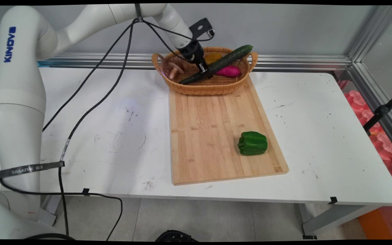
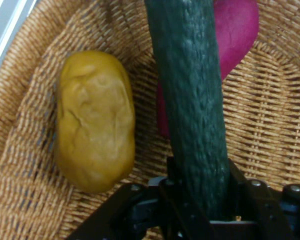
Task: Place the picked object on the cutting board
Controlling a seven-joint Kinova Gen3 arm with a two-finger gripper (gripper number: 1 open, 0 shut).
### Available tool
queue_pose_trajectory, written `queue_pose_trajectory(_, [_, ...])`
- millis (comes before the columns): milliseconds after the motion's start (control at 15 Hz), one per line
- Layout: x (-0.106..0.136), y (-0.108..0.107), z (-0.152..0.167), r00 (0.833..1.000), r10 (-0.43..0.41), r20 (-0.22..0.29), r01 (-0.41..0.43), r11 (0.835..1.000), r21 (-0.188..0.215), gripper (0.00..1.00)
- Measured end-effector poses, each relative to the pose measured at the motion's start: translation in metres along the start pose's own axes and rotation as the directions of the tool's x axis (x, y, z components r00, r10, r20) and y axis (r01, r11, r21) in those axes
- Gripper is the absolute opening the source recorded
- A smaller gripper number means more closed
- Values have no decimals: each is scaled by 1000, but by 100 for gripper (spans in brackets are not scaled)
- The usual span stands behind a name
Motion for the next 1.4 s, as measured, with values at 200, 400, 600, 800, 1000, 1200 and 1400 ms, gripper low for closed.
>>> queue_pose_trajectory(200, [1,1,2,1000,3,0,-3,1000,-8,0])
queue_pose_trajectory(400, [6,2,-1,1000,9,-1,-9,1000,-10,0])
queue_pose_trajectory(600, [15,4,-13,1000,10,-9,-10,1000,9,0])
queue_pose_trajectory(800, [31,11,-34,1000,4,-27,-3,999,40,0])
queue_pose_trajectory(1000, [47,20,-53,999,-3,-44,6,998,64,0])
queue_pose_trajectory(1200, [72,38,-74,998,-4,-69,9,997,70,0])
queue_pose_trajectory(1400, [102,68,-91,996,0,-91,5,999,48,0])
